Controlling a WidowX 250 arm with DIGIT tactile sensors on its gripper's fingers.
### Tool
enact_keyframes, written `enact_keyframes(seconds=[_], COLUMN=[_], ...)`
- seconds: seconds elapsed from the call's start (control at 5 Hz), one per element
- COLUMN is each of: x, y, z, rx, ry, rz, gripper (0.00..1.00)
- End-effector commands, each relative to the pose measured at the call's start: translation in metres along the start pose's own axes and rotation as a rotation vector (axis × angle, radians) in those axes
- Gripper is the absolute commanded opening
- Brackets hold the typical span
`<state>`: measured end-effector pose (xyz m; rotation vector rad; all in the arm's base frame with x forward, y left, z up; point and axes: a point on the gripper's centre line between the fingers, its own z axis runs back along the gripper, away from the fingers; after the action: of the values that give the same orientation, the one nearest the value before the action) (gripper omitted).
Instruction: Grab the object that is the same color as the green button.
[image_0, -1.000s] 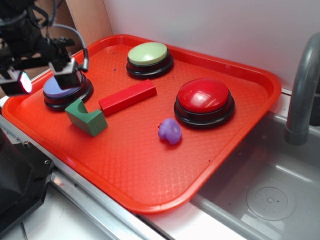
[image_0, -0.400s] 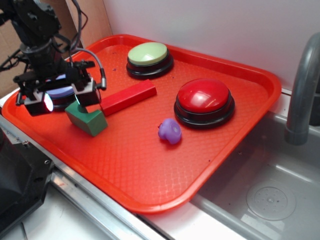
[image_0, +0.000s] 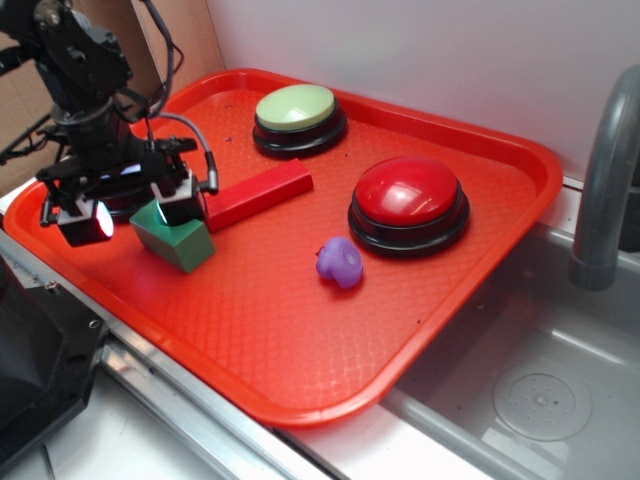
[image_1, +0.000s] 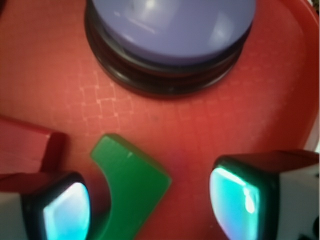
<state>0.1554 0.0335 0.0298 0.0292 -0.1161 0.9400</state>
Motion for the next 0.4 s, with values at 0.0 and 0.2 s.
enact_keyframes(seconds=[0.0,0.2], x=[0.0030,0.0022], y=[-0.0012,-0.0020], z=[-0.0079,-0.0093], rx=[-0.045,-0.044], ry=[0.037,0.030], rz=[0.002,0.003], gripper=[0.94,0.00])
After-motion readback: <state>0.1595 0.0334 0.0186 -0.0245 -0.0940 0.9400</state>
